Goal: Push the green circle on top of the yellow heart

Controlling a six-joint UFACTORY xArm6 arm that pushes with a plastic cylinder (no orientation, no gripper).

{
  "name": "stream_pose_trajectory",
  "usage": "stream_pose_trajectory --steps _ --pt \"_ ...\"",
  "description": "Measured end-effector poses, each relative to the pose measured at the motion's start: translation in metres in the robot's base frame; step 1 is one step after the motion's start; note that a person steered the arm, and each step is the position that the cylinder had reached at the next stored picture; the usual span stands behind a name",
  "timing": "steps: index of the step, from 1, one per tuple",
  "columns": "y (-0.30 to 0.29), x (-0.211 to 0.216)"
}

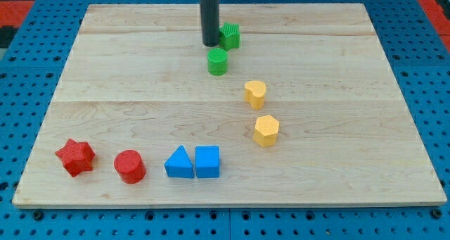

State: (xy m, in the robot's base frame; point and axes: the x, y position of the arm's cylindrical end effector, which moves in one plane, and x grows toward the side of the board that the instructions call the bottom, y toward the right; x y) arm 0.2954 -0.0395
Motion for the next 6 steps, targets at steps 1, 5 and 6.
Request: stream_pose_trajectory --steps 1,5,6 --pt "-0.010 0.011" --pt "0.041 0.047" --pt "0.090 0.047"
